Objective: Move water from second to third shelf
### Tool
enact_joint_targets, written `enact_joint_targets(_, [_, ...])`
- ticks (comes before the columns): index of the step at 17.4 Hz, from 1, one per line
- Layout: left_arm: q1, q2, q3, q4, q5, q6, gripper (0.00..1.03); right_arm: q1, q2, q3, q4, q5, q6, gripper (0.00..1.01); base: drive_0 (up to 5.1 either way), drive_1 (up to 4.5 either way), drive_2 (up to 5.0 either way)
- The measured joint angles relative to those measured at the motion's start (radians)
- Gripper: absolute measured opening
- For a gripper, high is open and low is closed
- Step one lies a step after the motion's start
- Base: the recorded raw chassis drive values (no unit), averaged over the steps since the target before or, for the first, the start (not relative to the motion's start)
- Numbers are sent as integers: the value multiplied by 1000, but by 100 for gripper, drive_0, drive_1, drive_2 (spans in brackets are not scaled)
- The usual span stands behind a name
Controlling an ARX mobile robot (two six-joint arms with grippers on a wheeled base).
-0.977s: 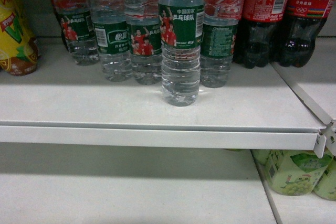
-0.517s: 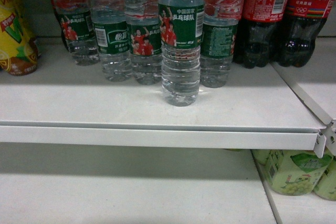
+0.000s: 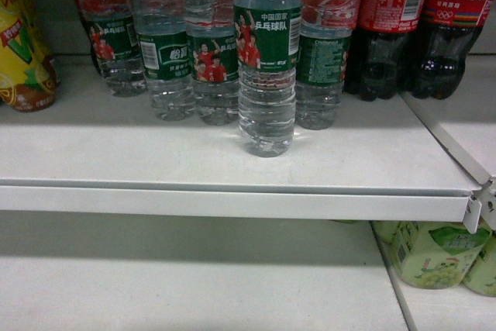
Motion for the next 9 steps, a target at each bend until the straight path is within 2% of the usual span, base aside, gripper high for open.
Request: enact_joint_targets(9, [0, 0, 0, 0, 0, 0, 98, 0, 0, 0, 0, 0, 0, 98, 0, 0, 0])
